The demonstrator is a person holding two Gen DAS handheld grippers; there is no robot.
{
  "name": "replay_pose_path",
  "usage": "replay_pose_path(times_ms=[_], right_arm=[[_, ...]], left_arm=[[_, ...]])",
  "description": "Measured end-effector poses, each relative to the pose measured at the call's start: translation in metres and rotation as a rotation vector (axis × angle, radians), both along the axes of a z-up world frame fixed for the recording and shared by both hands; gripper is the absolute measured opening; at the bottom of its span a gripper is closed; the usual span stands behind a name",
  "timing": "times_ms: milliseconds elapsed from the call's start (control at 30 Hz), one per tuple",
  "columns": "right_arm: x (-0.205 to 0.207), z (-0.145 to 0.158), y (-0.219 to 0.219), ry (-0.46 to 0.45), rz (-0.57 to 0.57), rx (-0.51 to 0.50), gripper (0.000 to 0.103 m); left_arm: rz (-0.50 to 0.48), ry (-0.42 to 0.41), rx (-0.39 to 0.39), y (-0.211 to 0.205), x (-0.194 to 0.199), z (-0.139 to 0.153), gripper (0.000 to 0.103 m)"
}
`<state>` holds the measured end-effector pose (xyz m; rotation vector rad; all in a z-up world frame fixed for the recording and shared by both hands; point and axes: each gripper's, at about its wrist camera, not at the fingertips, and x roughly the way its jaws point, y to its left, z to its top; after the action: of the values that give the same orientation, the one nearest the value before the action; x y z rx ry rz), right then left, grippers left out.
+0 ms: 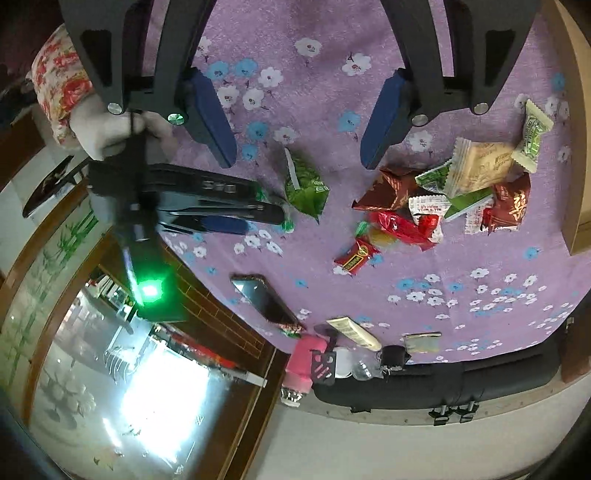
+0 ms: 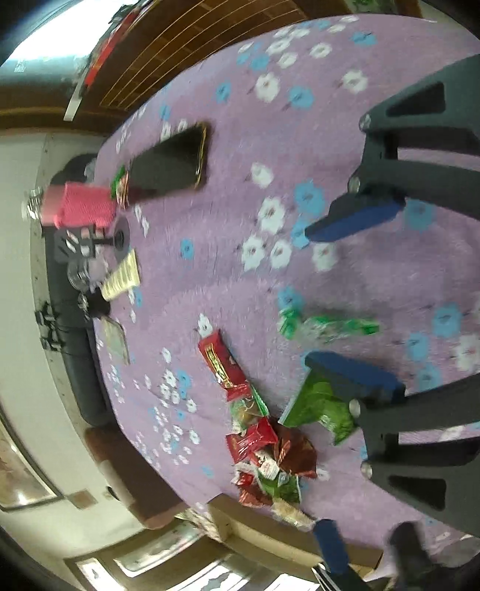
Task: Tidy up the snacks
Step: 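Grasp the green pea snack packet with the left gripper while the right gripper grasps the green candy strip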
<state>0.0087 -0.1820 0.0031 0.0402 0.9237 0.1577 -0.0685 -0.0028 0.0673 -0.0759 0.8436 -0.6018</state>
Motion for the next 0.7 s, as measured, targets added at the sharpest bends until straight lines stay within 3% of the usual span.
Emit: replay_pose_path(times_ms=[133, 200, 267, 567, 700], right_arm=[[0.006, -0.012, 0.003, 0.007, 0.018, 0.004, 0.05], [0.007, -0.012, 0.002, -0.003, 0.023, 0.016, 0.041], [0.007, -0.013, -0.001, 0.006, 0.033, 0.057, 0.019], [0.002, -0.006, -0.039, -0.017, -0.08, 0.168, 0.02], [0.001, -0.004, -0.055, -0.021, -0.121, 0.216, 0.02]], left_arm=[[0.009, 0.016, 0.019, -0.002, 0.004, -0.004, 0.073], [0.008, 0.033, 0.025, -0.007, 0.008, -0.009, 0.073], [-0.004, 0.049, 0.026, -0.014, 0.013, -0.014, 0.073], [-0.067, 0.024, 0.094, -0.058, 0.034, -0.025, 0.073], [-0.05, 0.023, 0.126, -0.068, 0.05, -0.035, 0.073]])
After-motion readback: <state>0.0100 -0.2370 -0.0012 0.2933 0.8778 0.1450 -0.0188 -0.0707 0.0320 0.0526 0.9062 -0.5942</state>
